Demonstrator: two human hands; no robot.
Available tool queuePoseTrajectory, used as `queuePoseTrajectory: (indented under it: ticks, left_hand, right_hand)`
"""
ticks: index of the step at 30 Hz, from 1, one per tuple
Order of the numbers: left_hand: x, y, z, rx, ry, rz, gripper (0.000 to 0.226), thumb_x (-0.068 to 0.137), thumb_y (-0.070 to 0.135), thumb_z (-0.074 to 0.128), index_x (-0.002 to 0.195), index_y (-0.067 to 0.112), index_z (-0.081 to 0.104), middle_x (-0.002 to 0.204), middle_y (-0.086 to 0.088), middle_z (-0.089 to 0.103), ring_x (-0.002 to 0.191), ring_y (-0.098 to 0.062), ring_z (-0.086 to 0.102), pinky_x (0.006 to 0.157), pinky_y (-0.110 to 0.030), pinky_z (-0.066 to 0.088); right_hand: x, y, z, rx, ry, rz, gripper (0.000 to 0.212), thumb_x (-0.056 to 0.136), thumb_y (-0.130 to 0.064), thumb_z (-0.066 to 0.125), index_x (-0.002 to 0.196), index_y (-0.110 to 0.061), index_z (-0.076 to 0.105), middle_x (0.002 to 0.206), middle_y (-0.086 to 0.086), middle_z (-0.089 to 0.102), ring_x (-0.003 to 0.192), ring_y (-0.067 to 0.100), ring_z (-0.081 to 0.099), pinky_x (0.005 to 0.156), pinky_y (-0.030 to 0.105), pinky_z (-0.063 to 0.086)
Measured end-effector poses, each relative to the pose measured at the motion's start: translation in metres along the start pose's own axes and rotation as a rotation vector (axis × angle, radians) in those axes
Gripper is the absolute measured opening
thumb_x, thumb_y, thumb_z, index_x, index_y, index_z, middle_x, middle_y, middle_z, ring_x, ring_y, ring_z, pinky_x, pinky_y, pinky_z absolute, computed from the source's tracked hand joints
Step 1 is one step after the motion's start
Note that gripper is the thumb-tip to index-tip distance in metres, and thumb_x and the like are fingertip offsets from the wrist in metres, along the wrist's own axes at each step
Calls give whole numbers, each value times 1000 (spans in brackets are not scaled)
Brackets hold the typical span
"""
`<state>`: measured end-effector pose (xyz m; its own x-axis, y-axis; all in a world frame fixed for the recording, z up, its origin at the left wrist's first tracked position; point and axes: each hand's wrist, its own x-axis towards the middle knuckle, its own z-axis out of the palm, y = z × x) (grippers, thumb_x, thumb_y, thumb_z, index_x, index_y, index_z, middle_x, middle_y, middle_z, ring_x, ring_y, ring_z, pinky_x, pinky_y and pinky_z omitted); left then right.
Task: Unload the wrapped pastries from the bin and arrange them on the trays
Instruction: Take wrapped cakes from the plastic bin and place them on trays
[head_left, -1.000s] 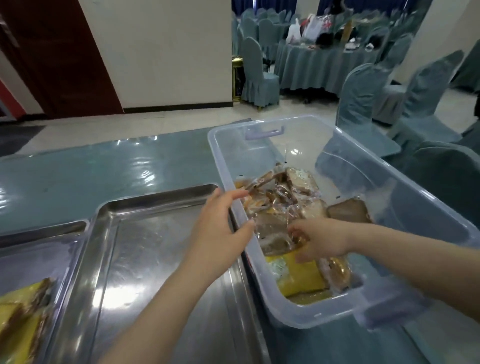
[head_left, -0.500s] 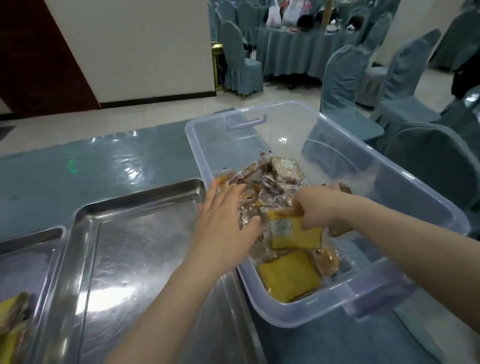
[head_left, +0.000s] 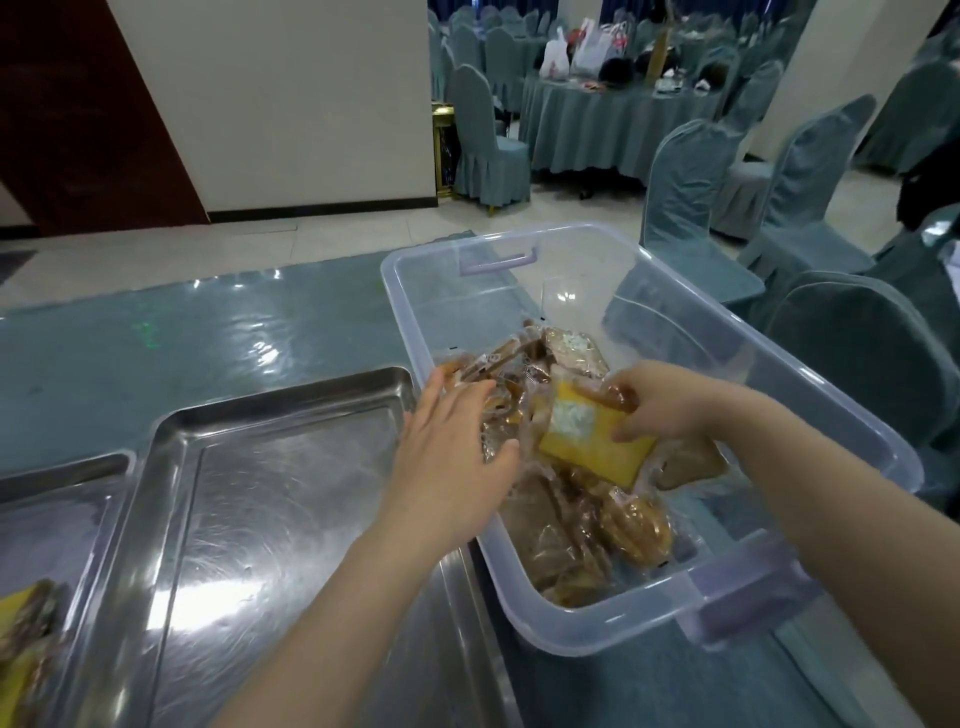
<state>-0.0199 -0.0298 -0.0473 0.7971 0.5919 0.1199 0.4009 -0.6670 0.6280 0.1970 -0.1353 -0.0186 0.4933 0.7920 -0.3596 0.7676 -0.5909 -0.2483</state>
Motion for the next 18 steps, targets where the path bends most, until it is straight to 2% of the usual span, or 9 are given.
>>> queuePoseTrajectory:
  ticks: [3, 6, 9, 12, 13, 15, 18]
  left_hand:
    - [0, 2, -2, 23, -15, 3, 63, 90, 45, 47, 146, 32, 22, 157, 12, 13, 141, -2, -13, 117, -48, 4]
    - [2, 5, -7, 121, -20, 9, 64, 89, 45, 51, 145, 34, 23, 155, 11, 19, 143, -9, -6, 115, -42, -6]
    - [11, 13, -13, 141, 34, 43, 64, 87, 42, 57, 143, 36, 27, 151, 9, 30, 142, -16, 14, 111, -34, -5]
    - [31, 23, -16, 30, 80, 79, 68, 84, 38, 64, 142, 34, 30, 144, 10, 40, 132, -15, 35, 109, -32, 21]
    - [39, 26, -16, -18, 68, 87, 71, 83, 37, 66, 143, 35, 28, 144, 11, 39, 130, -13, 37, 102, -29, 28]
    - [58, 30, -13, -114, 34, 97, 77, 80, 35, 70, 143, 39, 25, 146, 14, 36, 130, -9, 37, 94, -26, 30]
    - [82, 35, -7, -162, 3, 132, 88, 74, 36, 76, 143, 40, 22, 147, 13, 33, 126, 0, 30, 96, -25, 28]
  right_hand:
    - [-3, 22, -14, 214, 247, 135, 29, 76, -22, 74, 102, -16, 63, 91, 0, 62, 80, 15, 56, 65, 27, 43]
    - [-3, 32, -17, 282, 392, 186, 25, 71, -20, 77, 91, -18, 61, 80, -5, 59, 70, 10, 53, 51, 23, 38]
    - [-2, 33, -15, 285, 398, 177, 35, 68, -19, 80, 92, -24, 55, 83, -7, 57, 73, 12, 53, 54, 24, 41]
    - [-1, 33, -13, 282, 442, 172, 32, 68, -22, 79, 92, -19, 58, 78, -8, 54, 69, 9, 50, 52, 26, 41]
    - [-1, 32, -12, 291, 463, 169, 33, 69, -24, 79, 94, -20, 58, 79, -8, 54, 70, 9, 50, 54, 27, 41]
    - [-2, 30, -12, 335, 505, 139, 37, 68, -27, 80, 97, -23, 58, 84, -8, 55, 74, 11, 50, 58, 27, 40]
    - [-4, 24, -14, 332, 532, 15, 40, 68, -28, 81, 103, -25, 64, 91, -8, 57, 84, 14, 54, 65, 26, 38]
